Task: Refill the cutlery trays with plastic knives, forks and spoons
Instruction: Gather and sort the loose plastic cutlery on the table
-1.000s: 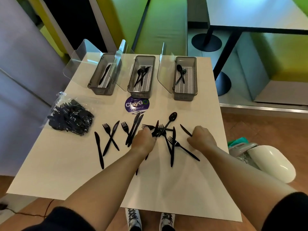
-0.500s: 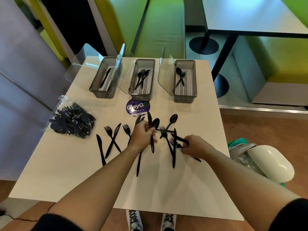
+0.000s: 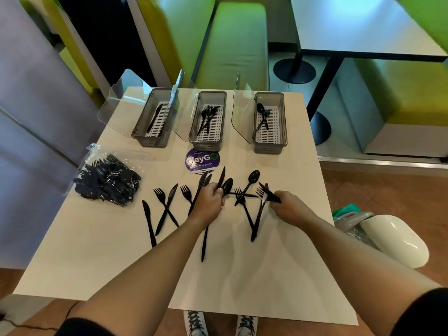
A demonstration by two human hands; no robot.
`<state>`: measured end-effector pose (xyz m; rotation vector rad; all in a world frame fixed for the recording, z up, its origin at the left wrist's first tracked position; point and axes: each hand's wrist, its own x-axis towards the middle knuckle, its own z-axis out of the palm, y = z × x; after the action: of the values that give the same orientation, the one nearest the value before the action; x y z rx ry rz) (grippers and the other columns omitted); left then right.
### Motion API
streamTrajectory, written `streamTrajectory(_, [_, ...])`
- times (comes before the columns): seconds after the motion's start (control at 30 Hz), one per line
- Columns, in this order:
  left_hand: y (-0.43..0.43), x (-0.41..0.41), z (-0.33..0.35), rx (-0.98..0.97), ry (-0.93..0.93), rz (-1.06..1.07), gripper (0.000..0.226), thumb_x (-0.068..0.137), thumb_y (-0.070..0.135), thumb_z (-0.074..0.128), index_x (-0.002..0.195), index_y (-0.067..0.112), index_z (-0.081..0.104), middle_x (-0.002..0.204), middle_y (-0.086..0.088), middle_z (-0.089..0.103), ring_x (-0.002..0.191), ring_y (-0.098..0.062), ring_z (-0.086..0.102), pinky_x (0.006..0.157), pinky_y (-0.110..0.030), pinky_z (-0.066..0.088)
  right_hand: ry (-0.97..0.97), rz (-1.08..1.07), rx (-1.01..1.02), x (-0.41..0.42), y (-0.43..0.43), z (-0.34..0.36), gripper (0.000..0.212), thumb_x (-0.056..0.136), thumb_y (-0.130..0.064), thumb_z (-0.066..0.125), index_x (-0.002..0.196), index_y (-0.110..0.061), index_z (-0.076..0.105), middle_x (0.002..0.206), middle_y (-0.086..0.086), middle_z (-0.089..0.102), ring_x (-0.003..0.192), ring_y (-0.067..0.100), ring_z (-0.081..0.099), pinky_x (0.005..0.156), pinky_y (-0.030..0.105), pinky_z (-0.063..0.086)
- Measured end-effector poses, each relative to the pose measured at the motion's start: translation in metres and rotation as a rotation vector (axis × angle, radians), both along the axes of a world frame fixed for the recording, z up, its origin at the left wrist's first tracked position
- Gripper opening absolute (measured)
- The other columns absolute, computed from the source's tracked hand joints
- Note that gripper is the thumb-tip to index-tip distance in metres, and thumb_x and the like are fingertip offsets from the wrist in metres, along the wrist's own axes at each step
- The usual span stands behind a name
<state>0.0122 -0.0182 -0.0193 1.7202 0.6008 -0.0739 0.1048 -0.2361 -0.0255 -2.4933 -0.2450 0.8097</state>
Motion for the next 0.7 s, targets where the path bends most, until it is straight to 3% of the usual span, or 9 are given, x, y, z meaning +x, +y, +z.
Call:
streamTrajectory(0.2, [0.005,0.0,-0.006,-0.009,0.033,0.019,0.029,0.103,0.015,0.051,0.075,0.011,0.059,0.062,-0.001,0.053,0.049,-0.013,0.042,0.05,-0.025,0.033,0.015,-0.202,0.166,0.002,0.005,-0.003,0.019,0.099,-0.024,0.05,0.106,-0.014,0.064,0.091,0.009,0.067,0.082,0.025,0.062,0.069,0.035,0.046])
streamTrajectory(0.37, [0.009,-0.003,-0.005,-0.082,0.059,0.032,0.023,0.105,0.012,0.05,0.085,0.004,0.06,0.062,-0.004,0.053,0.045,-0.012,0.043,0.044,-0.022,0.036,-0.031,-0.315,0.215,0.003,0.012,-0.003,0.022,0.094,-0.029,0.055,0.104,-0.011,0.063,0.094,0.007,0.068,0.09,0.027,0.063,0.076,0.037,0.048])
streamTrajectory(0.47, [0.01,-0.005,-0.002,-0.141,0.066,0.057,0.023,0.106,0.015,0.048,0.09,0.003,0.059,0.061,-0.005,0.051,0.044,-0.012,0.045,0.039,-0.021,0.036,-0.028,-0.337,0.176,0.001,0.019,-0.004,0.031,0.092,-0.04,0.066,0.098,-0.01,0.062,0.095,0.006,0.067,0.089,0.025,0.063,0.077,0.037,0.049])
streamTrajectory(0.57, [0.013,-0.007,-0.003,-0.149,0.065,0.047,0.028,0.107,0.021,0.045,0.086,0.007,0.056,0.059,-0.004,0.052,0.043,-0.013,0.048,0.041,-0.022,0.039,0.016,-0.3,0.029,-0.007,0.028,-0.005,0.045,0.082,-0.05,0.076,0.098,-0.012,0.059,0.094,0.004,0.064,0.084,0.022,0.063,0.063,0.033,0.046])
streamTrajectory(0.7, [0.017,-0.008,-0.005,-0.165,0.072,0.05,0.03,0.108,0.026,0.045,0.085,0.008,0.054,0.057,-0.004,0.051,0.041,-0.014,0.047,0.043,-0.024,0.038,0.025,-0.237,-0.065,-0.018,0.038,-0.009,0.03,0.085,-0.031,0.075,0.091,-0.01,0.055,0.091,0.007,0.063,0.072,0.021,0.059,0.053,0.028,0.04])
